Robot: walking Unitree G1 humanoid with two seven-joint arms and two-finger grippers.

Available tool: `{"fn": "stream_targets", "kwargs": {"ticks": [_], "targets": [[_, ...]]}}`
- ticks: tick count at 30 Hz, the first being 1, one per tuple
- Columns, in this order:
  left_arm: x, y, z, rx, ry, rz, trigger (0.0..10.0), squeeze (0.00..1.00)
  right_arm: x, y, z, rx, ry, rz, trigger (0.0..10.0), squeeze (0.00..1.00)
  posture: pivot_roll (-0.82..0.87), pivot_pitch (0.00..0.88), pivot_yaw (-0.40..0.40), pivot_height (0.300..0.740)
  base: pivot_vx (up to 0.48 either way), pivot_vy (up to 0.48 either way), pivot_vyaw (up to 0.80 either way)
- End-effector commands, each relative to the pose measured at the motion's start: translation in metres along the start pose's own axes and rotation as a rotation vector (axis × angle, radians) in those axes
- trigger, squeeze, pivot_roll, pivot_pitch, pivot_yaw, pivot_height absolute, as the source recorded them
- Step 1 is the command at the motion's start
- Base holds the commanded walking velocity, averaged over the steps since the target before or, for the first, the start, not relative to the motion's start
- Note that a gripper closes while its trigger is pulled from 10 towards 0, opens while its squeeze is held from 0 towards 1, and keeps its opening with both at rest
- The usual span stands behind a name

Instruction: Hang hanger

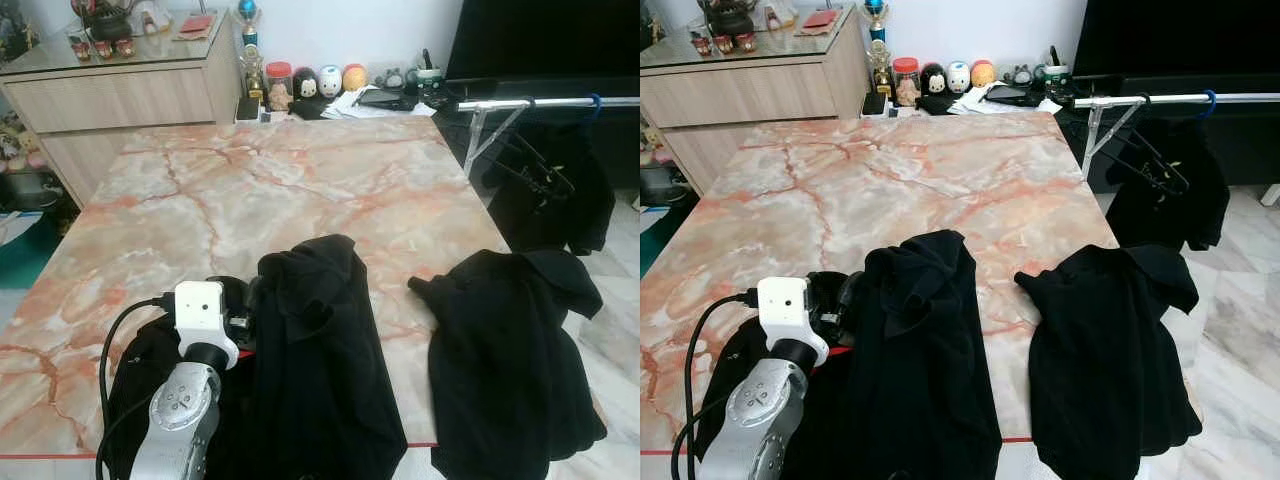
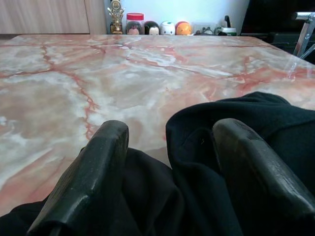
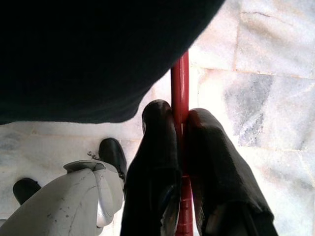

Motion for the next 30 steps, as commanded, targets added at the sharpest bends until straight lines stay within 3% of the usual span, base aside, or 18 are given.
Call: {"fn": "stream_targets", "kwargs": {"ticks": [1, 24, 30], "targets": [[0.0019, -0.0022, -0.0005, 0.004, 0.011, 0.007, 10.0, 0.0, 0.0018, -0.0003, 0.0006, 0.0, 0.006, 0.005, 10.0, 0.0, -0.01, 0.0, -0.006, 0.74, 0.0, 0.0, 0.0], [0.0016, -0.0037, 0.0031, -0.015, 0.013, 0.007, 10.0, 0.0, 0.0022, -0.0004, 0.0006, -0.001, 0.005, 0.006, 10.0, 0.0, -0.01, 0.0, -0.007, 0.74, 0.0, 0.0, 0.0], [0.0003, -0.0033, 0.0043, -0.02, 0.017, 0.0, 10.0, 0.0, 0.0021, -0.0004, 0.0006, -0.001, 0.004, 0.006, 10.0, 0.0, -0.01, 0.0, -0.007, 0.74, -0.269, 0.0, 0.0]]}}
Point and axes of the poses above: a point about 5 cm out from each wrist's last joint towards the gripper, its own y axis pointing back from the gripper into the wrist, its own x axis along the axis of the wrist's last joint, z = x × y, the point moved 2 cm from there along -y, pointing out of the wrist towards the gripper, and after that the axes turned 9 degrees about -y, right-handed, at the moved point
